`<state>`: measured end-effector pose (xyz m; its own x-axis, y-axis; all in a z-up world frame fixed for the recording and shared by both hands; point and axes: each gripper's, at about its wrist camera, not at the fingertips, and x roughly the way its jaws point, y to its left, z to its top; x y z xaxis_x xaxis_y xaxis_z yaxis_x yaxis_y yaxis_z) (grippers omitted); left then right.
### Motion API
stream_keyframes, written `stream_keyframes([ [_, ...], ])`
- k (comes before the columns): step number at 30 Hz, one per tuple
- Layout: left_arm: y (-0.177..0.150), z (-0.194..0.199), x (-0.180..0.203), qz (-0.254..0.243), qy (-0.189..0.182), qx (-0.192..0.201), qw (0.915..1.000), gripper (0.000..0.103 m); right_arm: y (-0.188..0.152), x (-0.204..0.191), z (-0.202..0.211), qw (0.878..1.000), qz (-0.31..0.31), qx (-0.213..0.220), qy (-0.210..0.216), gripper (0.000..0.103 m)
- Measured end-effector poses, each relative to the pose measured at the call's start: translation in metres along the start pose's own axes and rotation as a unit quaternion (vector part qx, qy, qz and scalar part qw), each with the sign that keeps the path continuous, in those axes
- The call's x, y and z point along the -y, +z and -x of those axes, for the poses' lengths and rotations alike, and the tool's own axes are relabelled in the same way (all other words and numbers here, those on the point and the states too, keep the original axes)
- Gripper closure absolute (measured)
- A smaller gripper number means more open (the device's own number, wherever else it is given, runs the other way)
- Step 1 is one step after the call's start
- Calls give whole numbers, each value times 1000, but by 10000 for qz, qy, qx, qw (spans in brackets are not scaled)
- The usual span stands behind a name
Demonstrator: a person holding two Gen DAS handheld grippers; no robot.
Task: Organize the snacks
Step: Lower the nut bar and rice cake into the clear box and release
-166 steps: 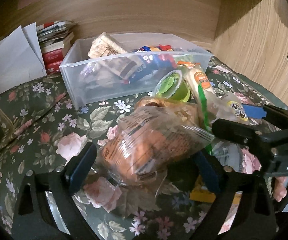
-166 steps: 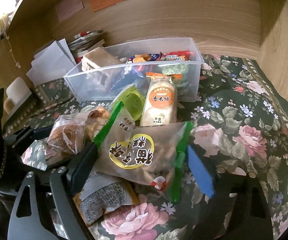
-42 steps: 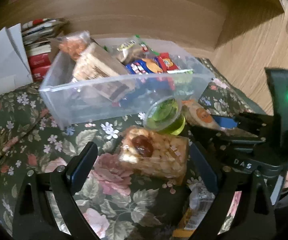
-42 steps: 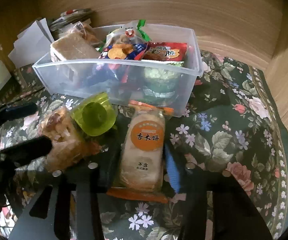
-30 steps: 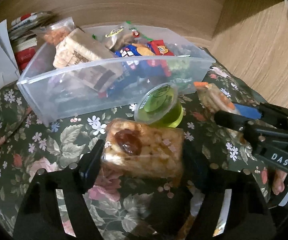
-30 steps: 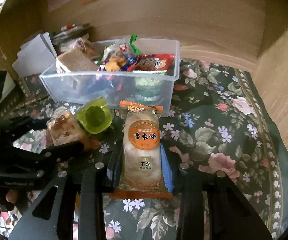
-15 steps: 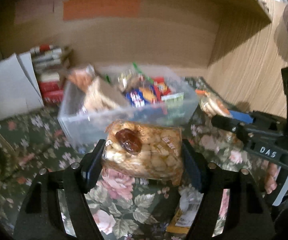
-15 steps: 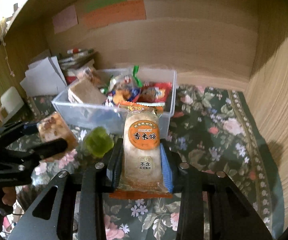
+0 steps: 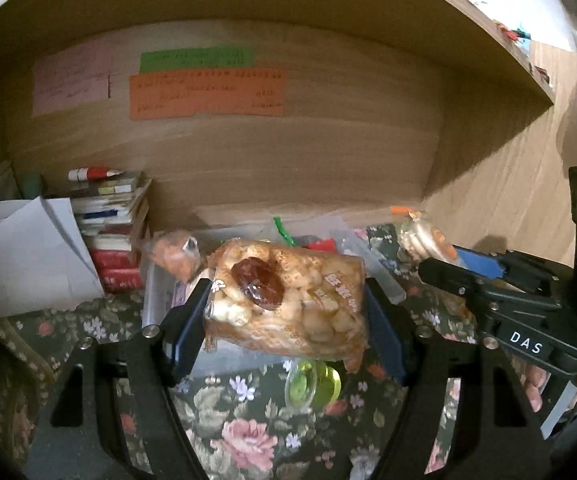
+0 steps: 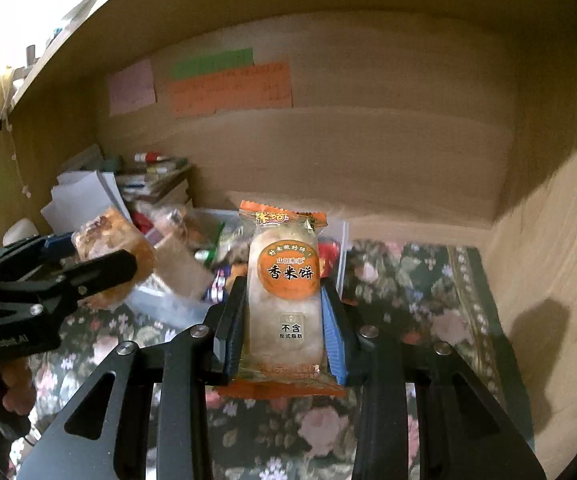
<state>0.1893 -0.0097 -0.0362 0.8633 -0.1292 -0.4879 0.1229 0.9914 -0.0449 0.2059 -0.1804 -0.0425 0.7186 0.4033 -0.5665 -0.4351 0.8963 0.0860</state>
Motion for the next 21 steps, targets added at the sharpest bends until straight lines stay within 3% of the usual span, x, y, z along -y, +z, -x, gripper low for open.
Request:
stream_keyframes([
  [7, 15, -23, -7, 142, 100, -39, 9998, 30, 19, -1, -20, 10000, 90, 38, -3, 71],
  [21, 22, -83, -15, 220, 109, -557, 9981, 30, 12, 6, -86, 9980, 29, -632, 66, 71],
])
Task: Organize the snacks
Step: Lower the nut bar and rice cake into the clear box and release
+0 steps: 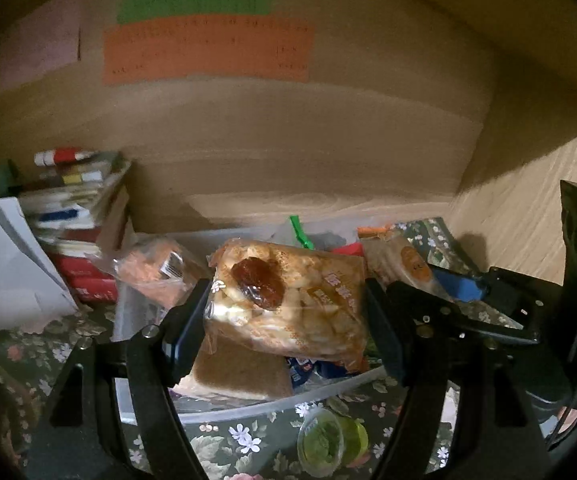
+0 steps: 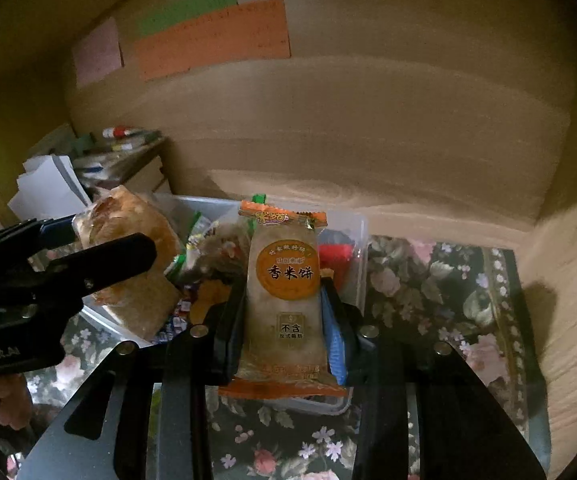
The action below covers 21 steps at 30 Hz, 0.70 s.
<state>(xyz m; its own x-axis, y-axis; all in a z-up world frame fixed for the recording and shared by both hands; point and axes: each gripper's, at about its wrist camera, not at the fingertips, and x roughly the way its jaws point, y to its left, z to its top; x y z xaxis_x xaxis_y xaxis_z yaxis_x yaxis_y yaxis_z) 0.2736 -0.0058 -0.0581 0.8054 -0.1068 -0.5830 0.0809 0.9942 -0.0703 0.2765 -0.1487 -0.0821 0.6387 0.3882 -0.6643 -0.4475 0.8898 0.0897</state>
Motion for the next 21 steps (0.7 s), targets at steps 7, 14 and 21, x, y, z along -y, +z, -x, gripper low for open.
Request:
stream_keyframes([
  [7, 1, -2, 4, -30, 2, -21, 10000, 29, -1, 6, -8, 9999, -76, -134, 14, 66],
  [14, -3, 24, 1, -14, -38, 153, 9999, 28, 3, 2, 11, 9999, -57, 120, -60, 49],
  [21, -18, 61, -3, -95, 75, 377, 9992, 20, -7, -12, 43, 9993, 115, 343, 62, 42],
])
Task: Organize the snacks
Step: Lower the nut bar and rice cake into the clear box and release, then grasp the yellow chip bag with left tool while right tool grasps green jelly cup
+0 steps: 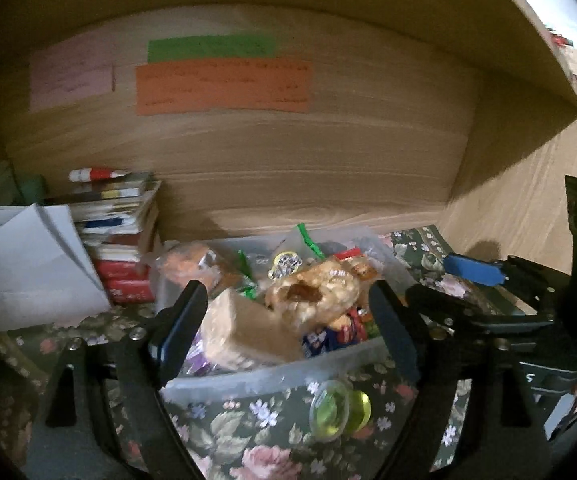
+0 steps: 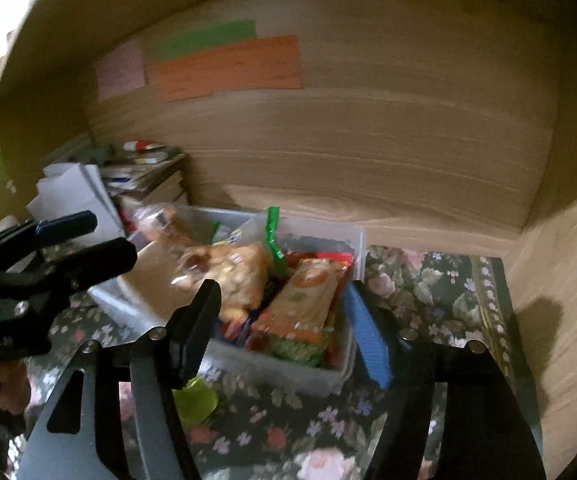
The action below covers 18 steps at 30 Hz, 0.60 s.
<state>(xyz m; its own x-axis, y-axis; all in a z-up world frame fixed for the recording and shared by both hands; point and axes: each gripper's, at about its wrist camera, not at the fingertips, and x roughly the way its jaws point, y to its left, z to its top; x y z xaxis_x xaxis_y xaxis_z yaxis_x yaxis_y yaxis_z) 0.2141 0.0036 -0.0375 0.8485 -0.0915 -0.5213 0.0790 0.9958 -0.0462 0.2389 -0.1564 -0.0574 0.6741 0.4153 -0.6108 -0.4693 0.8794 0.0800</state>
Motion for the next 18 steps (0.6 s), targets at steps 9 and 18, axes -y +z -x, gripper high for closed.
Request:
stream_keyframes([
  [9, -44, 23, -12, -57, 142, -197, 9997, 16, -37, -19, 12, 9993, -58, -254, 255, 40],
  [18, -83, 19, -33, 108, 224, -554, 9982, 16, -57, -38, -36, 9945, -116, -971, 373, 40],
])
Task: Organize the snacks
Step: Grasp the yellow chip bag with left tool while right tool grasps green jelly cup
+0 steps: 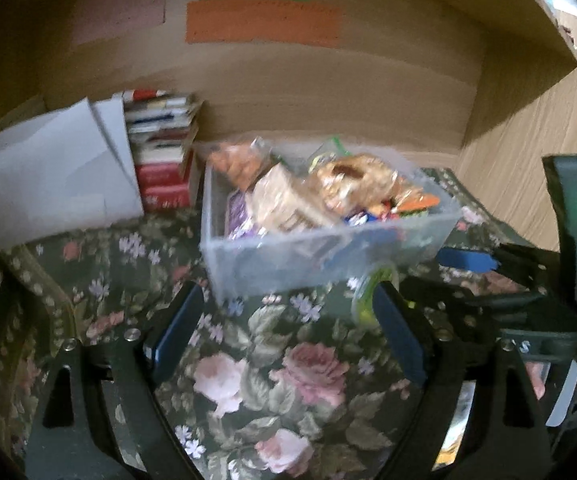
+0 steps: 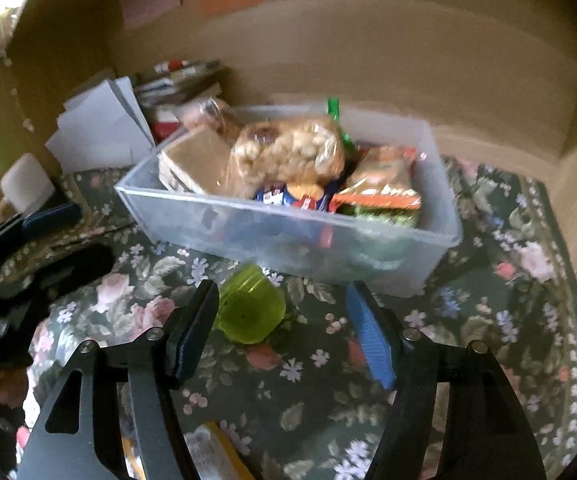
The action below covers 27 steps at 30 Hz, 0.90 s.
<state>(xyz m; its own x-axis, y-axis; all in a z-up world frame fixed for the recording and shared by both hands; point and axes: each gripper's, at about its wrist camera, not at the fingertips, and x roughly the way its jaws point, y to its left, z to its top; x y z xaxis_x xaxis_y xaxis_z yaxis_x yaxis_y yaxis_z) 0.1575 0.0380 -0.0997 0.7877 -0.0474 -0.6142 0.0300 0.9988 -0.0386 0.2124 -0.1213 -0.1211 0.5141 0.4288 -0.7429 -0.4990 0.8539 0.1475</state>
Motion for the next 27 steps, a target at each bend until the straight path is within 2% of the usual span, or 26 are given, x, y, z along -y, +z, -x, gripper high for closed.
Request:
stream_keyframes([
  [5, -13, -9, -12, 131, -31, -134, 9998, 16, 4, -7, -17, 9996, -2, -255, 149, 40],
  [11, -22, -15, -19, 266, -112, -201, 9994, 16, 1, -21, -30, 9985, 249, -483, 2, 40],
  [15, -24, -16, -22, 319, -135, -213, 9992, 16, 3, -27, -36, 9978, 328, -574, 64, 40],
  [16, -24, -16, -22, 332, -148, -216, 9991, 16, 4, -28, -40, 9975, 330, -624, 96, 43],
  [17, -24, -17, -23, 340, -156, -218, 9991, 16, 5, -29, -43, 9971, 340, -676, 113, 54],
  [18, -25, -16, -23, 346, -166, -222, 9990, 16, 5, -30, -47, 9964, 382, -750, 110, 57],
  [22, -27, -14, -20, 297, -197, -246, 9991, 16, 3, -31, -42, 9971, 373, -647, 110, 57],
  [27, -30, -7, -5, 167, -315, -277, 9990, 16, -8, -23, -15, 9988, 269, -400, 38, 58],
])
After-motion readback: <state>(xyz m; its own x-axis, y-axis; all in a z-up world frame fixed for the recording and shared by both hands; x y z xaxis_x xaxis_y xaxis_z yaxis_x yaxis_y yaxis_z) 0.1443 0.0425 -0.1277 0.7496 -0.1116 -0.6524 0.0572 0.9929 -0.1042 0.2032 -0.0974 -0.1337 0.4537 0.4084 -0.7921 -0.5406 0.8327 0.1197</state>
